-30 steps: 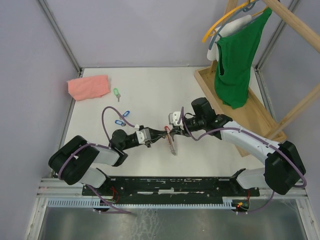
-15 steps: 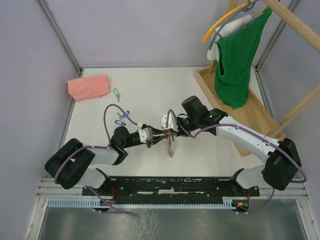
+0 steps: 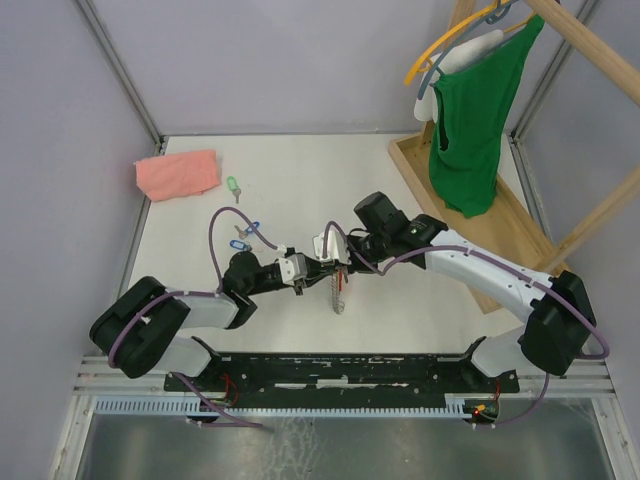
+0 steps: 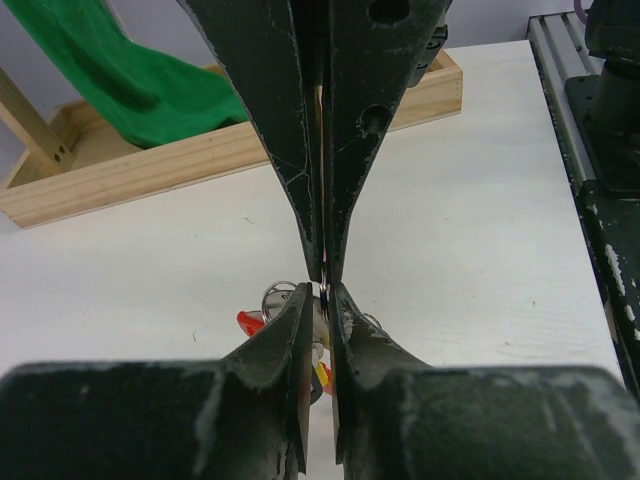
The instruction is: Put the keys on the keyring
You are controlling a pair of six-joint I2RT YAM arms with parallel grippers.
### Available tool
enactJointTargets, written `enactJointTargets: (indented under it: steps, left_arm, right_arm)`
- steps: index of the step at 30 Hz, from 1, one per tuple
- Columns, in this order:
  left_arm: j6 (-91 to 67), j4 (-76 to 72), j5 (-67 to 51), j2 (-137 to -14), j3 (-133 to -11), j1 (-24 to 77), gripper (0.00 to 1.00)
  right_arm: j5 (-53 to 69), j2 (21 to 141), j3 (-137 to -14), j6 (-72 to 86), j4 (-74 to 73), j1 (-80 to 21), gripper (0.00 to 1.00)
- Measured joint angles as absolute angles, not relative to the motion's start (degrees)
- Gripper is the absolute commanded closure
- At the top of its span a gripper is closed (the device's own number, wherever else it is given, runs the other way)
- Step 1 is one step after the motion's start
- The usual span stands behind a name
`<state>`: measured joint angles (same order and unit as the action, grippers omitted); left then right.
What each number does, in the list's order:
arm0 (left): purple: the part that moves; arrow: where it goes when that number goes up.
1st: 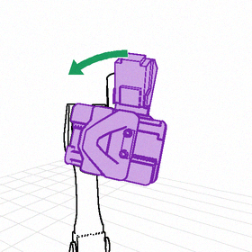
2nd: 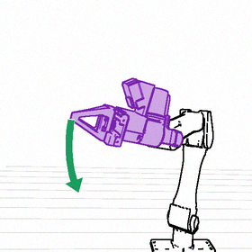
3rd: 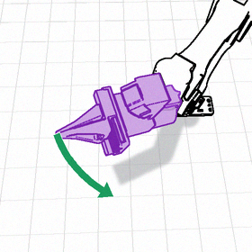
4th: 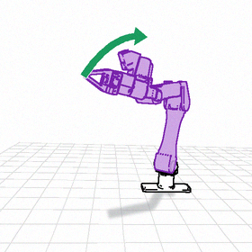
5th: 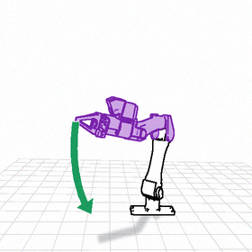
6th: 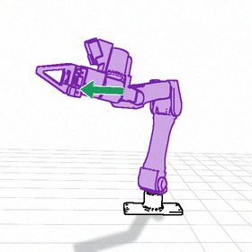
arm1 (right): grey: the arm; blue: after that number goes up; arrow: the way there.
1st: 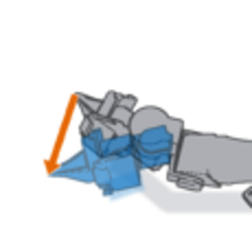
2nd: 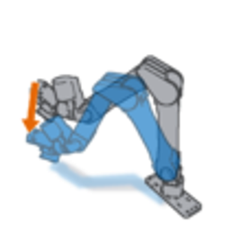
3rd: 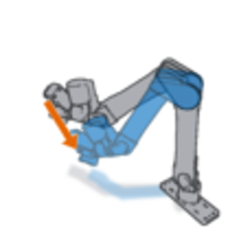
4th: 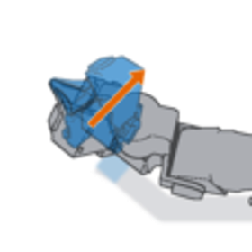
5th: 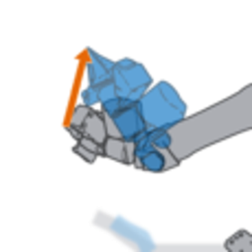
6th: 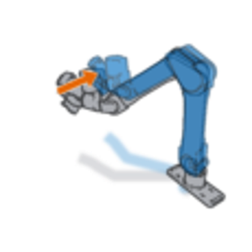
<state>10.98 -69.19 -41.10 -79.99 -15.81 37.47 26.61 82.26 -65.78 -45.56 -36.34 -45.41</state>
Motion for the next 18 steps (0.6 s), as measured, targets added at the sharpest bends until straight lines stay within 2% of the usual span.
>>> enactJointTargets:
  steps: [2, 3, 6, 9, 14, 18]
  left_arm:
    - [10.98, -69.12, -41.10, -80.09, -15.99, 37.60, 0.96]
    - [10.98, -69.10, -41.10, -80.12, -16.05, 37.67, 0.97]
    - [11.05, -69.10, -41.06, -80.12, -16.05, 37.74, 0.97]
    - [11.20, -69.25, -40.60, -80.12, -16.05, 37.74, 0.97]
    - [11.18, -72.90, -39.97, -80.12, -14.13, 37.74, 0.97]
    - [11.14, -75.83, -39.40, -80.64, -13.08, 37.74, 0.97]
  right_arm:
    - [26.41, 82.26, -65.84, -45.56, -36.36, -45.67, 0.99]
    - [26.37, 82.28, -65.89, -45.58, -36.38, -45.76, 0.96]
    - [26.24, 82.28, -65.89, -45.69, -36.45, -45.87, 0.87]
    - [26.13, 81.82, -65.23, -45.74, -35.44, -45.82, 0.82]
    - [28.47, 76.99, -58.24, -44.97, -29.67, -43.40, 0.71]
    - [32.27, 72.58, -51.88, -42.87, -23.18, -39.79, 0.69]
